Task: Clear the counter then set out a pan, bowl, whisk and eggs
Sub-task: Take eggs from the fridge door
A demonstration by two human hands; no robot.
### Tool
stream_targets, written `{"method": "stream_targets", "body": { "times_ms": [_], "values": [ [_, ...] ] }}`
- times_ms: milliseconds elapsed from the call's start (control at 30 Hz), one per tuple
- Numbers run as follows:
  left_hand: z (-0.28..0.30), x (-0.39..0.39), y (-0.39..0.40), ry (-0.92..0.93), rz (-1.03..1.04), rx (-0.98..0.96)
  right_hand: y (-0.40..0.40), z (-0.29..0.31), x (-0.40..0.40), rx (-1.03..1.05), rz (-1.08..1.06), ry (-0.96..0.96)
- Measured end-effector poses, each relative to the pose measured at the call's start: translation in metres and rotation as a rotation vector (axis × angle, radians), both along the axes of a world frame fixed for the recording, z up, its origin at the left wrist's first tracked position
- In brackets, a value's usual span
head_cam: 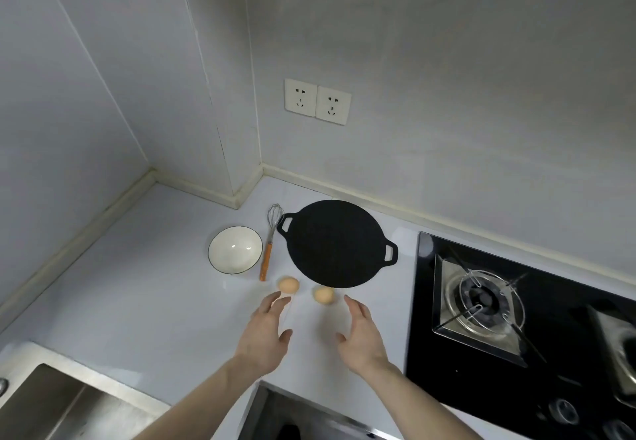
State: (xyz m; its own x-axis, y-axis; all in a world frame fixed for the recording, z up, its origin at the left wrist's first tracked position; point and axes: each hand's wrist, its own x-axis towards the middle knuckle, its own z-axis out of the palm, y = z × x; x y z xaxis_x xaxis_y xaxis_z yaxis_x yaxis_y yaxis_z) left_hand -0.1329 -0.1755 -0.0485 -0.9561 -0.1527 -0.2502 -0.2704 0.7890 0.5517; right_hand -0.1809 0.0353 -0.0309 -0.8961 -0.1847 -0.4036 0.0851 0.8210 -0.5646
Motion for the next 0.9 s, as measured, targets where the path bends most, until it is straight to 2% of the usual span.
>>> {"method": "stream_targets", "body": {
  "times_ms": [200,333,467,633,767,900],
  "values": [
    [0.005,0.013,0.025,-0.041,-0.130,-0.052,0.024,0.009,0.019,-0.014,-0.003,-0.024],
    [0.010,0.012,0.048,-0.082,-0.144,-0.057,0.048,0.019,0.036,-0.024,0.007,-0.024],
    [0.012,0.014,0.077,-0.154,-0.079,0.031,0.083,0.025,0.056,-0.042,0.039,-0.010],
    [0.006,0.024,0.104,-0.278,0.146,0.131,0.114,0.021,0.080,-0.031,0.049,-0.042],
    [0.002,0.017,0.117,-0.284,0.206,0.147,0.120,0.019,0.078,-0.032,0.041,-0.078],
    [-0.005,0.005,0.122,-0.196,0.199,0.100,0.110,0.013,0.069,-0.045,0.011,-0.131]
  ]
}}
